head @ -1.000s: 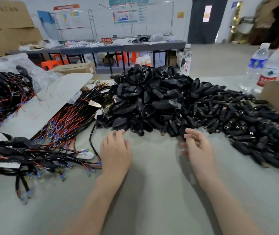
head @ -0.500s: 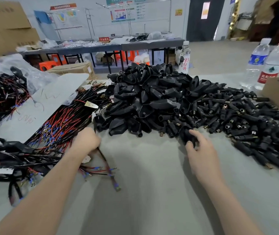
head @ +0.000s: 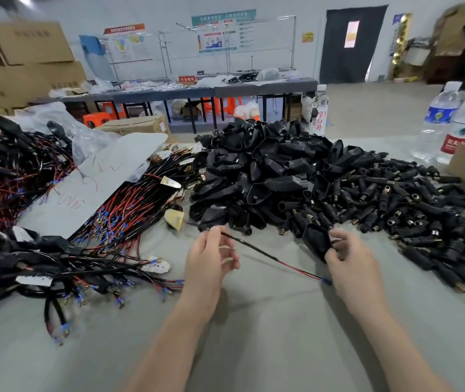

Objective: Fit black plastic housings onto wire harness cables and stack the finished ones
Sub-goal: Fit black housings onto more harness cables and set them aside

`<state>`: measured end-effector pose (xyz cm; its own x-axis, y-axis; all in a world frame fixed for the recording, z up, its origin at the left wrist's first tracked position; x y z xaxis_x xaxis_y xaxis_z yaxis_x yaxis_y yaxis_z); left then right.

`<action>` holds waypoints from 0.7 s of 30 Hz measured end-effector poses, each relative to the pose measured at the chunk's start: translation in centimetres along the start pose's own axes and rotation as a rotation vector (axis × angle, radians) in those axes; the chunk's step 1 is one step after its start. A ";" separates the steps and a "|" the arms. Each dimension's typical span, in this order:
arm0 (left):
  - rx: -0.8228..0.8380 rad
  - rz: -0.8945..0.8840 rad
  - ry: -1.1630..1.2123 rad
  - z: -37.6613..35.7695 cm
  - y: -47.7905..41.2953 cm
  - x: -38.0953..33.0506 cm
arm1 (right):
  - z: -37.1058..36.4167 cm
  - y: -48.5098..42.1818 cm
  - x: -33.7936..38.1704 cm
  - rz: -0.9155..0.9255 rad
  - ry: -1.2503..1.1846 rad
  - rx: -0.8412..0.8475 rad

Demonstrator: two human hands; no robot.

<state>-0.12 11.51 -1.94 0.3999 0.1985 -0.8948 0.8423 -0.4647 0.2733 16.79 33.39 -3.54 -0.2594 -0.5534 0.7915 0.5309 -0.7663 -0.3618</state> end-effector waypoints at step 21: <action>0.414 0.021 -0.250 -5.3 2.5 3.4 | -0.5 0.3 0.0 -0.086 -0.167 0.026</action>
<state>5.26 15.64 -2.40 0.2730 -0.0048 -0.9620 0.6002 -0.7807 0.1742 16.55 33.03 -3.93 -0.1680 -0.4225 0.8906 0.5336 -0.7987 -0.2782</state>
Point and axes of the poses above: each hand's wrist, its own y-axis away from the middle knuckle, its own z-axis out of the back of the hand, x = y × z, the point moved 9 cm from there along -y, towards the middle knuckle, and after that the axes turned 10 degrees about z, right-handed, at the moved point
